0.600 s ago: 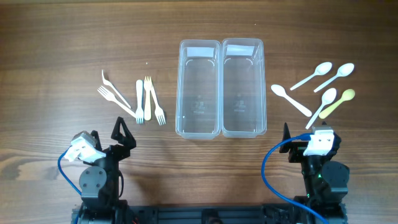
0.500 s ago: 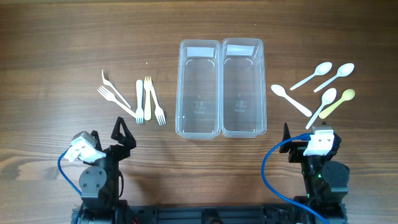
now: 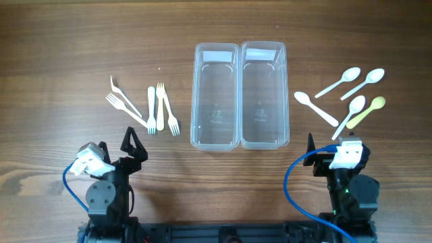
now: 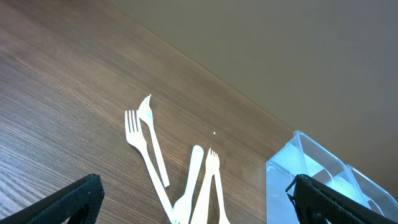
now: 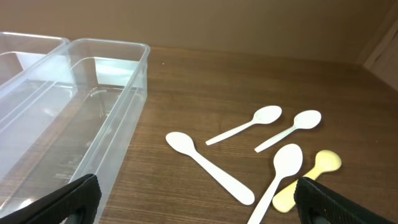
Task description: Pack container
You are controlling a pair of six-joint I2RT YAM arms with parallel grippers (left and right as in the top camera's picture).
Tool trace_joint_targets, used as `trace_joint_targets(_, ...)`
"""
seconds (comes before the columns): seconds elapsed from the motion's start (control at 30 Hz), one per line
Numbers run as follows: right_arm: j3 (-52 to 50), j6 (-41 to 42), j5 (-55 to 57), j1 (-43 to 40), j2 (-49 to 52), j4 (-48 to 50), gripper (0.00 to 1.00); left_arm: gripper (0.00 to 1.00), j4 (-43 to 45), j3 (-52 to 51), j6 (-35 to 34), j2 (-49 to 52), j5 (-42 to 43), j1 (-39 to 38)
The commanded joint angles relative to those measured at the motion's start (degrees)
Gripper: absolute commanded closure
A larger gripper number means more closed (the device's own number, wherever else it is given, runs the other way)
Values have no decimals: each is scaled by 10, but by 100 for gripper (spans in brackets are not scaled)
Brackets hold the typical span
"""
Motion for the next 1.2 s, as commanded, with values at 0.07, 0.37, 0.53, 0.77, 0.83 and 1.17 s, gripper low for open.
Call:
trace_joint_targets(0.07, -2, -3, -9, 3, -7, 3, 0, 0, 1, -5, -1, -5, 7, -3)
trace_joint_targets(0.37, -2, 170, -165, 3, -7, 5, 0, 0, 1, -5, -1, -5, 7, -3)
trace_joint_targets(0.53, -2, 366, -235, 3, -7, 6, 0, 0, 1, -5, -2, -5, 72, -3)
trace_joint_targets(0.77, 175, 267, -215, 3, 144, -37, 0, 0, -87, 154, 51, 128, 110, -3)
trace_joint_targets(0.83, 258, 225, -189, 3, 249, -94, 0, 1, -121, 222, 76, 200, 110, -3)
trace_joint_targets(1.17, 632, 116, -102, -3, 711, -318, 0, 0, -221, 437, 87, 529, 110, -2)
